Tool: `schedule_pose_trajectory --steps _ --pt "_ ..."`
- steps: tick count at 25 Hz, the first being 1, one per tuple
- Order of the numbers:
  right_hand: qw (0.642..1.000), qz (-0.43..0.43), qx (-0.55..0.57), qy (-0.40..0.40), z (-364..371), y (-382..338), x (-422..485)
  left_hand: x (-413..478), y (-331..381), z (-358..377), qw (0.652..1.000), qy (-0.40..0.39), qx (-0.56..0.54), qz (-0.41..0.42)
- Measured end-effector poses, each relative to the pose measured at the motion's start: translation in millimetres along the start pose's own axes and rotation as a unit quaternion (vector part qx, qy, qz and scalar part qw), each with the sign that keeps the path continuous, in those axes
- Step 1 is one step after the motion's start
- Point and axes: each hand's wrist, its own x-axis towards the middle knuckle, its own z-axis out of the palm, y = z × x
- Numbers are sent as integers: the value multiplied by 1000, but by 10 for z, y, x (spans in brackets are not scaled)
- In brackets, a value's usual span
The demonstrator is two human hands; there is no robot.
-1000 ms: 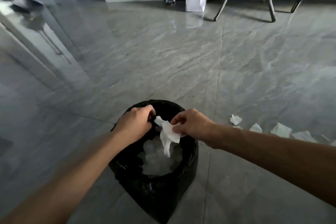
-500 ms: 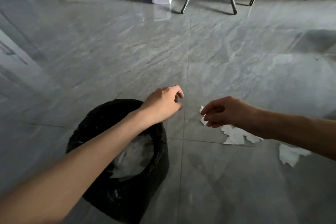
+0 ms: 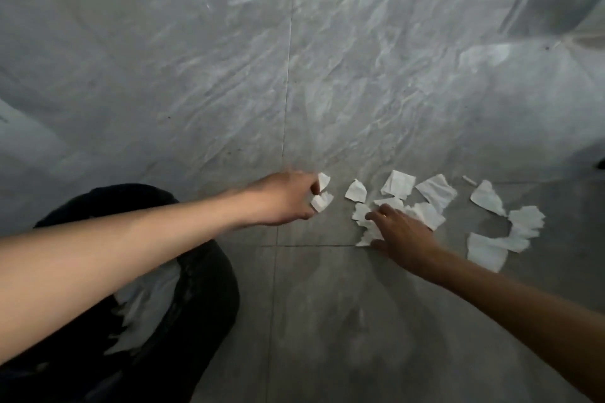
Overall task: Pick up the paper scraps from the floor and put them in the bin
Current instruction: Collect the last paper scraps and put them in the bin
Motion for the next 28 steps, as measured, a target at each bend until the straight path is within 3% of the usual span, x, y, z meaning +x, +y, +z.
schedule_pose_trajectory --steps 6,9,12,16,18,22,28 --pt "998 -12 36 58 383 168 49 882 -203 643 993 34 93 -61" --pt "984 -49 135 107 305 207 -65 1182 -272 894 991 48 101 -69" --pt "950 -36 259 170 115 276 -192 1282 -373 1014 994 92 2 -56" --pt "867 111 430 226 28 547 -195 1208 -434 1086 989 120 -71 -51" --pt "880 148 393 222 84 759 -113 1185 -405 1095 986 134 -86 -49" --pt "944 142 279 102 288 963 -55 1323 -186 968 976 171 -131 -17" --pt "947 124 238 177 322 1012 -113 1666 109 1033 997 64 -20 30"
